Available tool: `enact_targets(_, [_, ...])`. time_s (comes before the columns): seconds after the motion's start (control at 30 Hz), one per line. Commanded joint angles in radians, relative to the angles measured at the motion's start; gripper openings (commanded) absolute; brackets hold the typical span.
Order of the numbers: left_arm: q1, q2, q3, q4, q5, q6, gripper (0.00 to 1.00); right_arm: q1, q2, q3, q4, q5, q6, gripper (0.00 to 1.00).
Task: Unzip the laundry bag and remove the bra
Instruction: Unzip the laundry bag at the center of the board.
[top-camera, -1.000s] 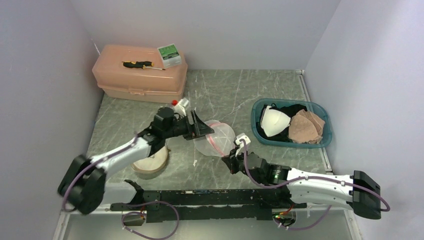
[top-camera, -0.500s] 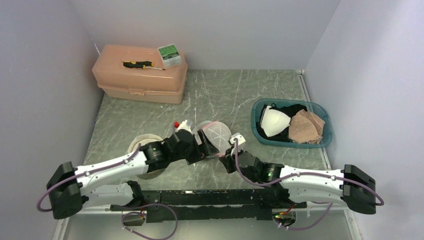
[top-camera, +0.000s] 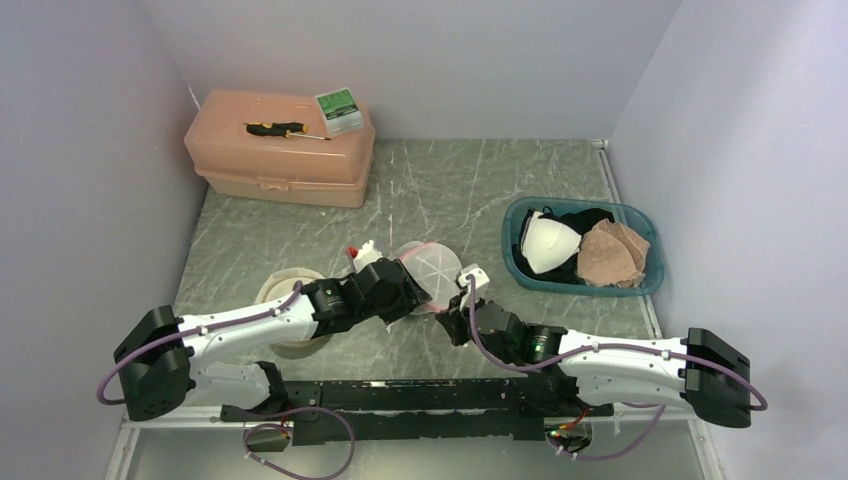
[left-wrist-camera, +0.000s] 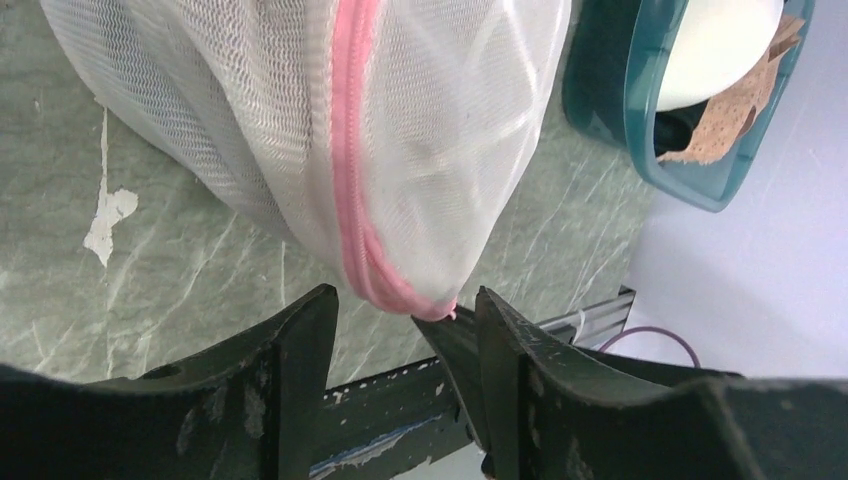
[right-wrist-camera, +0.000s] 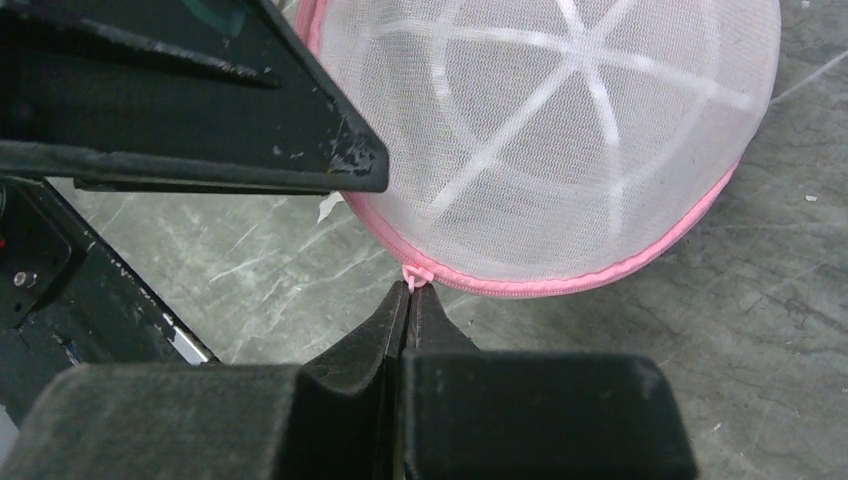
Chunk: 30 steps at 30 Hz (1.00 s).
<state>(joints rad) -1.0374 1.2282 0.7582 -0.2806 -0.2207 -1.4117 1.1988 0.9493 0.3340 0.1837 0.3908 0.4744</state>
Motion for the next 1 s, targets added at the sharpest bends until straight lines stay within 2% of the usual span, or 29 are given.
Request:
enact_targets(0.0, [-0.002, 0.035, 0.053, -0.003, -0.073, -0.031, 0.57, 0.005, 0.001, 0.042, 0.054, -0.011, -0.007, 0.00])
enact_targets(0.13, [0.004, 0.090, 0.079, 0.004, -0.057, -0.031, 0.56, 0.005, 0.004, 0.039, 0.064, -0.024, -0.004, 0.00])
enact_targets(0.23, [0.009, 0.126, 0.094, 0.005, -0.049, -0.026, 0.50, 0.005, 0.005, 0.040, 0.066, -0.033, -0.005, 0.00])
enact_targets(0.53, [0.051, 0.071, 0.088, -0.014, -0.026, 0.011, 0.14, 0.002, -0.016, 0.034, -0.023, 0.043, 0.022, 0.00])
enact_targets(0.63, [0.068, 0.047, 0.073, -0.006, 0.009, 0.023, 0.06, -0.022, -0.004, 0.036, -0.073, 0.067, 0.049, 0.00])
enact_targets(0.8, [0.083, 0.011, 0.054, 0.007, 0.048, 0.046, 0.03, -0.120, -0.004, 0.020, -0.123, 0.059, 0.136, 0.00])
enact_targets(0.97, [0.135, -0.018, 0.032, 0.079, 0.145, 0.137, 0.03, -0.146, -0.118, 0.025, -0.175, 0.125, 0.119, 0.00])
